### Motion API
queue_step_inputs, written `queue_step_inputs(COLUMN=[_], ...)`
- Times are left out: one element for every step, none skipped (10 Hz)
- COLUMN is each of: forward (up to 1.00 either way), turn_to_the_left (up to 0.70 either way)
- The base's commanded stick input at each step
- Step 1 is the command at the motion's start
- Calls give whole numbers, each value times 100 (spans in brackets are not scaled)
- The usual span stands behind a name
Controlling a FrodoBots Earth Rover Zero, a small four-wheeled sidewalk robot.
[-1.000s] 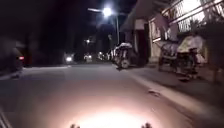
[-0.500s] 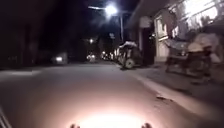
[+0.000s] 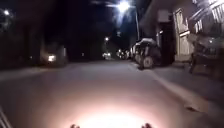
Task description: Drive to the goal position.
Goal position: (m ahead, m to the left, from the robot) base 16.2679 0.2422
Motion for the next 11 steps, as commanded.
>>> queue_step_inputs(forward=[70, 70, 70, 70, 70, 70, 70, 70, 70, 70, 70], turn_to_the_left=[0, 0, 0, 0, 0, 0, -13, -29, -35, -35, -35])
